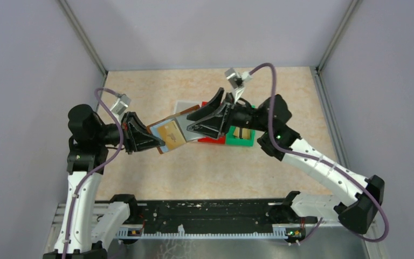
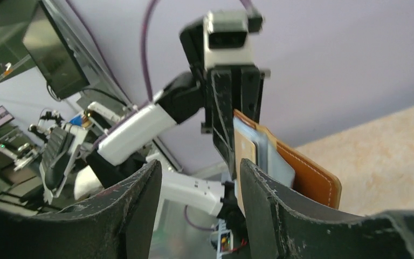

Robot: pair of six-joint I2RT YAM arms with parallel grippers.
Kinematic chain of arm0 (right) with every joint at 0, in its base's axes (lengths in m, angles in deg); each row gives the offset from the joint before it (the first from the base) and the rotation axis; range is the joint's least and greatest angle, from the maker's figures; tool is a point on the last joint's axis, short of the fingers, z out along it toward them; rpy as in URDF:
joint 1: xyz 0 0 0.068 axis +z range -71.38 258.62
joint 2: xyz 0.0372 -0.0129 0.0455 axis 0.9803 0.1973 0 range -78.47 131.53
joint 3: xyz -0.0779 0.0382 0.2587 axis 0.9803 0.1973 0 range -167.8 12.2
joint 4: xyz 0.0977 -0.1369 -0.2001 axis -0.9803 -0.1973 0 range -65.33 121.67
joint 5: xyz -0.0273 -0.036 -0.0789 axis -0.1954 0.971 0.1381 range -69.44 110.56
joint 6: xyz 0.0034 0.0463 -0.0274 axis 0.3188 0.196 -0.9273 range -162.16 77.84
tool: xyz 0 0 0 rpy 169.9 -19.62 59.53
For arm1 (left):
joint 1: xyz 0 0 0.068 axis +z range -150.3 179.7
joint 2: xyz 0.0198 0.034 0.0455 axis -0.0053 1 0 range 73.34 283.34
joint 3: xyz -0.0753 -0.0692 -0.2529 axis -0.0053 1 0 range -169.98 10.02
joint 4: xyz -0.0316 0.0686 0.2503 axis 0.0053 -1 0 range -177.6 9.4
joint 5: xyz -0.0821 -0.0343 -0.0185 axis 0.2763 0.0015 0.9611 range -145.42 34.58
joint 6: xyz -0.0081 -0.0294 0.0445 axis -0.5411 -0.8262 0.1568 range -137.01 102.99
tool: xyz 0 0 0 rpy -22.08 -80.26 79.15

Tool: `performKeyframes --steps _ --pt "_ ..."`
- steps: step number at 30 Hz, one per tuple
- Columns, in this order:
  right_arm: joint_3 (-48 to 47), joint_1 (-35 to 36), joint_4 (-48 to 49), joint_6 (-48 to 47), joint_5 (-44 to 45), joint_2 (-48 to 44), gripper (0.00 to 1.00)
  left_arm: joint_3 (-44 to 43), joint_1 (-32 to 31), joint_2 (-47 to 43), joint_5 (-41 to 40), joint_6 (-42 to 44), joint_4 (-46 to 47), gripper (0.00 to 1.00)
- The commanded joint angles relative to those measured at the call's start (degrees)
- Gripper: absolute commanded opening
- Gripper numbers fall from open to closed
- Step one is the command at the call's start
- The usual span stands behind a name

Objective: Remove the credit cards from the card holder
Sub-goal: Adjust the card holder, then remove the credit card from the card holder.

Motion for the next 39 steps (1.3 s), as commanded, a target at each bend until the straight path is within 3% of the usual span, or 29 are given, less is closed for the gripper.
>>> performKeyframes --steps 1,23,32,39 --pt "-1.36 1.47 -2.99 -1.99 -1.64 2.54 0.55 -1.00 -0.15 -0.32 0.26 0.81 -0.22 0.00" --pt "1.70 4.34 5.40 3.36 -4.75 8.00 0.39 -2.15 -0.15 0.11 0.72 -0.01 0.40 0.00" --pt "2.65 4.77 9.38 5.27 -5.41 7.63 0.24 -2.58 -0.15 0.65 -2.63 3.00 -2.90 0.00" --pt "4.58 4.87 14.23 7.54 -5.45 7.13 0.22 -3.02 -0.15 1.50 -5.15 4.78 -5.35 0.00"
